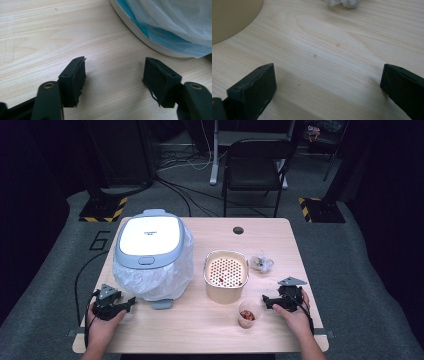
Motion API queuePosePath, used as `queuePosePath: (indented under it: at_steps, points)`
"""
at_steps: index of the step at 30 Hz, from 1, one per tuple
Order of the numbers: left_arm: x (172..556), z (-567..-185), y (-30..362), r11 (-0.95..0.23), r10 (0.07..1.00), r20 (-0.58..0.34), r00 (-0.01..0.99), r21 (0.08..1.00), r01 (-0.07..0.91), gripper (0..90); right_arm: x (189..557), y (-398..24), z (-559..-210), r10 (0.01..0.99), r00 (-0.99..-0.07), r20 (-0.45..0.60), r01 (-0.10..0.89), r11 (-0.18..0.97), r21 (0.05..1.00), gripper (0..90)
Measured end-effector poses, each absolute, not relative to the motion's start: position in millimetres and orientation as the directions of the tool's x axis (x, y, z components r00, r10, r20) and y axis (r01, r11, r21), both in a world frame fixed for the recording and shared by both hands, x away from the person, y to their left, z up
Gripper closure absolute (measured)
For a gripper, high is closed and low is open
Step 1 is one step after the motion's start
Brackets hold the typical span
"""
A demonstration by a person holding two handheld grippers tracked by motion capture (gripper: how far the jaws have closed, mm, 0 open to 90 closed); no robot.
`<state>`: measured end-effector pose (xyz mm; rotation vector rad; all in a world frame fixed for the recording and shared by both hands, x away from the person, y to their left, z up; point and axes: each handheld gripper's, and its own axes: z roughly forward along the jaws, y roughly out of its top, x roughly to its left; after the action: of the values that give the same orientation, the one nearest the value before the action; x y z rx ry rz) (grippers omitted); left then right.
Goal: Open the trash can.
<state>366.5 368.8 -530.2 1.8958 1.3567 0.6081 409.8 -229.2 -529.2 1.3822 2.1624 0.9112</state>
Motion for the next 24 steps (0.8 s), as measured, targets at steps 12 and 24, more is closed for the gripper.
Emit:
queuePosePath:
  at_steps: [12, 24]
  points:
    - [366.4, -530.2, 367.7, -0.187, 0.947, -0.022, 0.321, 0.774, 0.604, 37.2, 409.8, -229.2, -529.3, 0.907, -0.421, 0.001, 0.635, 0.294, 0.715, 0.0]
    - [366.0, -521.7, 367.0, -0.244, 0.927, -0.016, 0.376, 0.736, 0.631, 61.7, 409.1, -230.4, -529.5, 0.902, -0.431, -0.005, 0.629, 0.304, 0.715, 0.0]
